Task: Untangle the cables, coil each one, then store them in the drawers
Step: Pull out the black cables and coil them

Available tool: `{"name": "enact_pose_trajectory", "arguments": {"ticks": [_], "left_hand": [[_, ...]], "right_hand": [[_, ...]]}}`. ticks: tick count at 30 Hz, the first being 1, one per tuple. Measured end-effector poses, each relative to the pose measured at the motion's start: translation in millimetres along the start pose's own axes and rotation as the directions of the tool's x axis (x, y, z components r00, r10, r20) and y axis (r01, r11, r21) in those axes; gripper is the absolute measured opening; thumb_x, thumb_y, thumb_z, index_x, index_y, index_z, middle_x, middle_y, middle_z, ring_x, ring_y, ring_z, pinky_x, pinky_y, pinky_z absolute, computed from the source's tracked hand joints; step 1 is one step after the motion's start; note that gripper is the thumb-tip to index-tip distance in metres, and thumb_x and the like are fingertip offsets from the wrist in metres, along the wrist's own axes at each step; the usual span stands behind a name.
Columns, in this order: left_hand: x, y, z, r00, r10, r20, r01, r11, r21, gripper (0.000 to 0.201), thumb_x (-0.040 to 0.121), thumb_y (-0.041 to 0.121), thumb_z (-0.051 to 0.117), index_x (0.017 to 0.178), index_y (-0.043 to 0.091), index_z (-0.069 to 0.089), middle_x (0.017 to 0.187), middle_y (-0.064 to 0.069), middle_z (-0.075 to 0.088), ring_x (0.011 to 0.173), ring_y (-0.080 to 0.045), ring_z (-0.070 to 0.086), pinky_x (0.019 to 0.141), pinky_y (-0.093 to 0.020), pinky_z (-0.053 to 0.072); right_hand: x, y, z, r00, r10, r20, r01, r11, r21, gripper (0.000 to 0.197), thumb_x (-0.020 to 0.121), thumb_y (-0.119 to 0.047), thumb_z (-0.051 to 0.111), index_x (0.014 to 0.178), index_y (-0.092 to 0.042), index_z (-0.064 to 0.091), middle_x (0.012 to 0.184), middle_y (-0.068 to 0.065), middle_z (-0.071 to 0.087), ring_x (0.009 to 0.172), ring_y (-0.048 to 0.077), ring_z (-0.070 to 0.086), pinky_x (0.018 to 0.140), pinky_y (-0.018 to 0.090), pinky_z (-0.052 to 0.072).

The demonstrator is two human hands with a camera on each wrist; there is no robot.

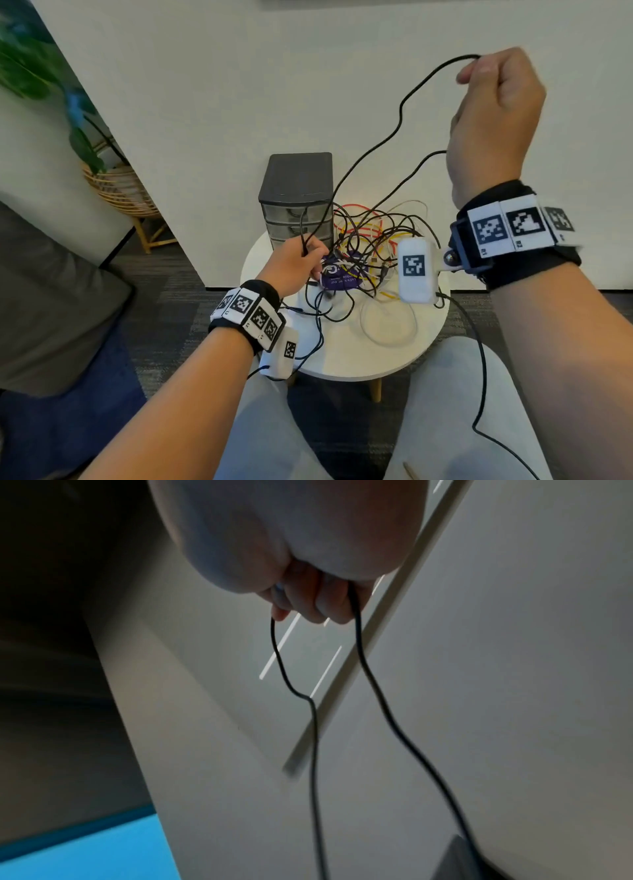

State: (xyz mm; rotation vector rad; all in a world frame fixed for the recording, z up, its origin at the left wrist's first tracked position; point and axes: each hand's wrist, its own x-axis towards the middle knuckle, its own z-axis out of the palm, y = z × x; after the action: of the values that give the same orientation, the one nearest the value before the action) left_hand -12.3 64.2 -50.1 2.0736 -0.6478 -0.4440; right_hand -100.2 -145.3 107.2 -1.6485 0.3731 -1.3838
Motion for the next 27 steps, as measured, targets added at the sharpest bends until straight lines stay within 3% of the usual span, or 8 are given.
{"name": "enact_pose_trajectory", "arguments": {"ticks": [5, 8, 12, 16, 18, 22, 25, 27], "left_hand": [[5, -13, -4, 0.994, -0.106, -0.029, 0.106, 0.994, 0.027, 0.020, 0.107, 0.027, 0.045, 0.103, 0.019, 0.063, 0.071, -0.003, 0.066, 0.063, -0.015, 0.063, 0.073, -0.032, 0.058], [11, -17, -8, 0.986, -0.153, -0.058, 0.155, 0.988, 0.024, 0.022, 0.106, 0.032, 0.045, 0.105, 0.018, 0.062, 0.070, -0.001, 0.059, 0.058, -0.014, 0.053, 0.059, -0.027, 0.049], [18, -16, -15, 0.981, -0.171, -0.092, 0.177, 0.982, 0.066, 0.029, 0.104, 0.034, 0.045, 0.108, 0.010, 0.062, 0.070, 0.001, 0.056, 0.060, -0.015, 0.047, 0.066, -0.032, 0.042], [17, -25, -24, 0.969, -0.236, -0.072, 0.244, 0.959, 0.145, 0.019, 0.106, 0.029, 0.044, 0.104, 0.014, 0.055, 0.076, -0.001, 0.053, 0.060, -0.014, 0.043, 0.060, -0.029, 0.037], [16, -28, -26, 0.963, -0.254, -0.088, 0.264, 0.956, 0.131, 0.014, 0.105, 0.025, 0.049, 0.106, 0.014, 0.056, 0.079, 0.000, 0.052, 0.061, -0.013, 0.043, 0.060, -0.028, 0.039], [16, -20, -24, 0.973, -0.227, -0.048, 0.232, 0.963, 0.134, 0.038, 0.096, 0.028, 0.068, 0.130, 0.021, 0.054, 0.109, -0.002, 0.060, 0.088, -0.018, 0.053, 0.088, -0.037, 0.049], [14, 0, -27, 0.988, -0.153, -0.024, 0.154, 0.984, 0.090, 0.060, 0.089, 0.022, 0.077, 0.141, 0.023, 0.048, 0.107, -0.004, 0.065, 0.088, -0.017, 0.060, 0.081, -0.031, 0.049], [10, 17, -33, 0.996, -0.081, 0.030, 0.079, 0.995, 0.062, 0.075, 0.084, 0.018, 0.082, 0.147, 0.026, 0.041, 0.111, -0.005, 0.064, 0.098, -0.017, 0.062, 0.082, -0.027, 0.048]], "right_hand": [[10, -3, -12, 0.988, -0.033, -0.152, 0.041, 0.998, 0.047, 0.022, 0.089, -0.032, 0.035, 0.079, -0.029, 0.054, 0.073, -0.002, 0.055, 0.064, 0.025, 0.044, 0.060, 0.037, 0.037], [10, -2, -17, 0.982, 0.004, -0.189, 0.012, 0.996, 0.083, 0.022, 0.091, -0.027, 0.035, 0.080, -0.026, 0.054, 0.073, 0.001, 0.052, 0.061, 0.026, 0.039, 0.058, 0.035, 0.035], [6, 0, -23, 0.969, 0.050, -0.242, -0.016, 0.990, 0.141, 0.022, 0.095, -0.017, 0.032, 0.084, -0.019, 0.051, 0.074, 0.007, 0.049, 0.056, 0.021, 0.037, 0.055, 0.032, 0.034], [12, -2, -31, 0.951, 0.056, -0.304, 0.000, 0.984, 0.181, 0.021, 0.095, -0.015, 0.030, 0.087, -0.015, 0.050, 0.070, 0.008, 0.043, 0.055, 0.021, 0.035, 0.057, 0.031, 0.033], [13, -2, -32, 0.958, 0.061, -0.281, -0.009, 0.983, 0.186, 0.021, 0.095, -0.015, 0.030, 0.088, -0.014, 0.050, 0.074, 0.008, 0.047, 0.054, 0.019, 0.036, 0.057, 0.031, 0.033], [-2, 3, -19, 0.985, 0.103, -0.136, -0.084, 0.988, 0.133, 0.020, 0.096, -0.017, 0.032, 0.088, -0.018, 0.051, 0.079, 0.002, 0.055, 0.055, 0.013, 0.042, 0.058, 0.031, 0.035], [-17, 7, -8, 0.990, 0.138, -0.035, -0.133, 0.983, 0.125, 0.021, 0.098, -0.018, 0.034, 0.088, -0.019, 0.052, 0.068, -0.006, 0.052, 0.053, 0.011, 0.041, 0.056, 0.031, 0.033], [-25, 8, -3, 0.990, 0.139, 0.015, -0.139, 0.980, 0.144, 0.021, 0.099, -0.019, 0.034, 0.090, -0.016, 0.053, 0.067, -0.008, 0.050, 0.052, 0.011, 0.038, 0.054, 0.030, 0.031]]}}
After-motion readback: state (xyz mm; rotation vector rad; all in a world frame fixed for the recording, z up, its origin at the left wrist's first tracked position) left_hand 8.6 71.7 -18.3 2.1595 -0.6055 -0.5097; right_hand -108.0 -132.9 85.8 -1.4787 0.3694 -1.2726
